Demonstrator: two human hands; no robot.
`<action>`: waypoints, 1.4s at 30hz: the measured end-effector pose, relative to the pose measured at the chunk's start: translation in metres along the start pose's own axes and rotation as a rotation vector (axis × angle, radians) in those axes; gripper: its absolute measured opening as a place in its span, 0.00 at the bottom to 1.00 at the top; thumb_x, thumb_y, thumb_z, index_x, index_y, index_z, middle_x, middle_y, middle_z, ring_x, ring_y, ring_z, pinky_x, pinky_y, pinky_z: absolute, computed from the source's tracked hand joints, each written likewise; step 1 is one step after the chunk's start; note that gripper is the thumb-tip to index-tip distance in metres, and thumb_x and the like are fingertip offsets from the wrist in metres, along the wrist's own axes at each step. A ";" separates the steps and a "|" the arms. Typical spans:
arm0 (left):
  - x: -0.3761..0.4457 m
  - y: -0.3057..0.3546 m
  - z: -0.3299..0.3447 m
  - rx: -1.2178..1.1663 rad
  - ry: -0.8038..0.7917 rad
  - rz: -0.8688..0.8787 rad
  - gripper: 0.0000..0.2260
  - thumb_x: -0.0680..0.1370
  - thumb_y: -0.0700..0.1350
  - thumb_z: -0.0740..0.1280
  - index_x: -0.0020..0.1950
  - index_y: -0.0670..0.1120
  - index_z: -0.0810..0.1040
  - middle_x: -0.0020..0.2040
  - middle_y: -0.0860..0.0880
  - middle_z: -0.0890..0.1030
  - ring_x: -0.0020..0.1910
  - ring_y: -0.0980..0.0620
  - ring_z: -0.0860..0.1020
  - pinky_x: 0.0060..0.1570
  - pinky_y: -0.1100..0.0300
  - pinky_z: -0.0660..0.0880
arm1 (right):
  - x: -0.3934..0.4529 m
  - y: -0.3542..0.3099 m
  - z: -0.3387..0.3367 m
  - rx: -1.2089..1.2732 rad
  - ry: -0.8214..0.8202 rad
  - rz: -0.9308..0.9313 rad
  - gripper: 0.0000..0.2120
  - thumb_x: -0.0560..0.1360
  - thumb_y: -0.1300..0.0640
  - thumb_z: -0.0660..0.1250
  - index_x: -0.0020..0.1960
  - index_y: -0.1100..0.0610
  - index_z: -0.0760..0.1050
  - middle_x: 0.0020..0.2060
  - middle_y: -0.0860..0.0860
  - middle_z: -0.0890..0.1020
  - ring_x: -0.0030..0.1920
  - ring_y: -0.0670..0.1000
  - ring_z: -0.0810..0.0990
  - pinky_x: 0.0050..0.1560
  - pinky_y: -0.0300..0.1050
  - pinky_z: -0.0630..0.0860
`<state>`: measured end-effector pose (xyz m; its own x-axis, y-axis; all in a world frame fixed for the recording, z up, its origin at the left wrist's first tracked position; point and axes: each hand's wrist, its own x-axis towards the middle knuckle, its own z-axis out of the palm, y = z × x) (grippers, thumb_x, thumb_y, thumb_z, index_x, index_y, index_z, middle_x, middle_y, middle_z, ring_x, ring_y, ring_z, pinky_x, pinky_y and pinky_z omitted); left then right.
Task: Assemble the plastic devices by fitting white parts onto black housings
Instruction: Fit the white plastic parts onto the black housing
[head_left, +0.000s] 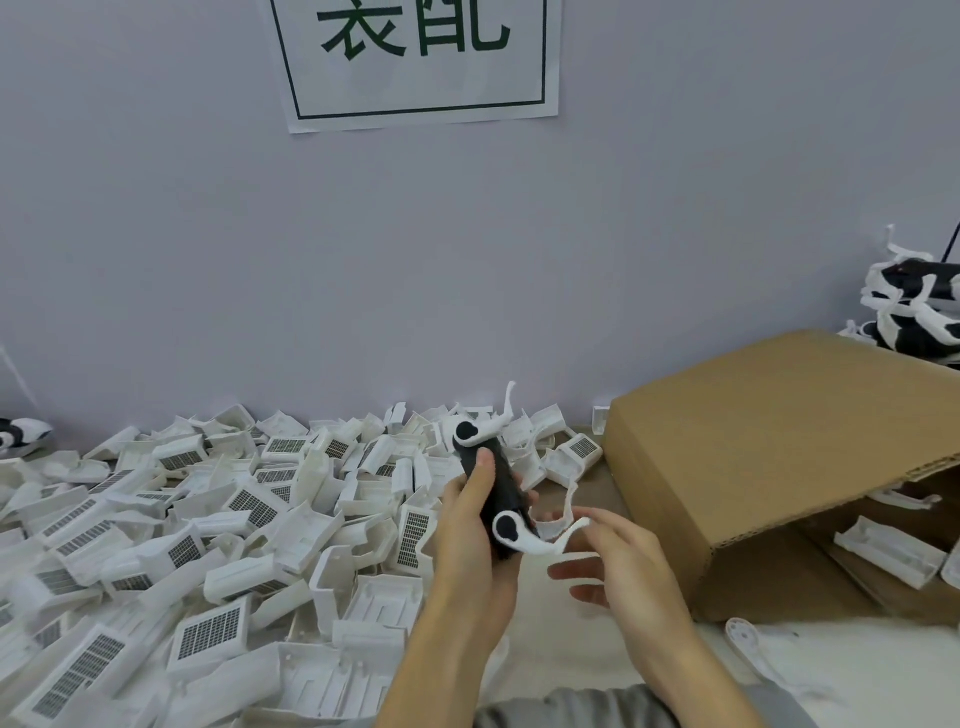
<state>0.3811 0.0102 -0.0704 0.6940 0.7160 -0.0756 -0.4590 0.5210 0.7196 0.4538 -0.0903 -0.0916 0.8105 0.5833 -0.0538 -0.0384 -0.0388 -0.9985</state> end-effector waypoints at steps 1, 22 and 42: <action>0.000 0.000 -0.001 -0.016 -0.006 -0.005 0.23 0.70 0.53 0.70 0.59 0.41 0.75 0.40 0.44 0.77 0.36 0.49 0.78 0.37 0.54 0.77 | -0.001 0.000 0.000 -0.002 -0.032 -0.001 0.17 0.81 0.62 0.58 0.47 0.50 0.83 0.37 0.51 0.86 0.36 0.53 0.85 0.40 0.47 0.72; -0.001 -0.005 -0.003 0.217 0.023 0.039 0.15 0.85 0.50 0.59 0.55 0.47 0.84 0.51 0.41 0.85 0.42 0.44 0.81 0.35 0.52 0.78 | -0.008 0.004 0.016 -0.025 -0.191 -0.087 0.11 0.81 0.58 0.64 0.58 0.42 0.71 0.41 0.47 0.84 0.36 0.43 0.81 0.38 0.42 0.75; 0.001 -0.009 -0.004 0.257 -0.015 0.037 0.15 0.85 0.50 0.58 0.56 0.44 0.82 0.56 0.33 0.80 0.46 0.37 0.74 0.30 0.56 0.70 | -0.006 0.011 0.015 -0.038 -0.140 -0.113 0.13 0.79 0.61 0.63 0.56 0.44 0.72 0.41 0.48 0.84 0.37 0.41 0.80 0.37 0.35 0.74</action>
<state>0.3835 0.0081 -0.0793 0.6887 0.7241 -0.0372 -0.3296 0.3584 0.8734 0.4393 -0.0822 -0.1020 0.7193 0.6925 0.0553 0.0726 0.0042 -0.9973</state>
